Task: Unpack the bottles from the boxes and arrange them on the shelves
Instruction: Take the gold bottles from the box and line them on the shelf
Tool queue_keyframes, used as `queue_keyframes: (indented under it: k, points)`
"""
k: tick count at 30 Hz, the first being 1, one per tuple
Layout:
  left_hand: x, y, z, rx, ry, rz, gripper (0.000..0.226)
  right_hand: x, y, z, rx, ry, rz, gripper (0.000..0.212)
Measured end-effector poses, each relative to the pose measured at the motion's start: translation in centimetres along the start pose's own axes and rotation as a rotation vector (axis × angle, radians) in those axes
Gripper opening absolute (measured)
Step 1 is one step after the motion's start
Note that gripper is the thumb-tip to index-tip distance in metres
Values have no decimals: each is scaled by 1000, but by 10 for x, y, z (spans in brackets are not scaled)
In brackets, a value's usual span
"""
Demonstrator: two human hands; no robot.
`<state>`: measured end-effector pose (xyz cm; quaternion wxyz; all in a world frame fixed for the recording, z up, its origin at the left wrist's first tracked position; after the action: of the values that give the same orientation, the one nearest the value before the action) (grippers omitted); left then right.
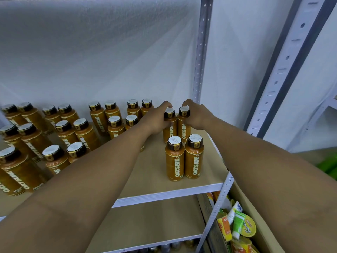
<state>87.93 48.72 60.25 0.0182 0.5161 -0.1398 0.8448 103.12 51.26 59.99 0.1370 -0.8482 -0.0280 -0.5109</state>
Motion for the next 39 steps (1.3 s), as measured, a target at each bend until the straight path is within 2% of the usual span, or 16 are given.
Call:
queue_keyframes:
  k: [15, 20, 24, 31, 39]
  points:
    - [-3, 1, -6, 25, -32, -27, 64, 2, 7, -3, -10, -3, -53, 62]
    - [13, 8, 3, 0, -54, -11, 64, 14, 11, -10, -25, 21, -66, 73]
    - [36, 19, 8, 8, -64, 28, 56, 33, 19, -23, -13, 51, -46, 71]
    - [93, 58, 14, -21, -35, 119, 30, 61, 41, -75, 101, 80, 78, 50]
    - [156, 127, -28, 27, -60, 199, 24, 59, 77, -155, 238, 2, 131, 31]
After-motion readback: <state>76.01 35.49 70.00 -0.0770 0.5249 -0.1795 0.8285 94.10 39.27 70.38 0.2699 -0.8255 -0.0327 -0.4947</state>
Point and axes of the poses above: each hand's wrist, its own y-axis away from the middle knuckle, its own x-axis out of the back of the hand, z = x × y, the point moved 7 cm from there along -y, towards the middle knuckle, and after that the axes turned 5 degrees about z, right-handed, at the moved point
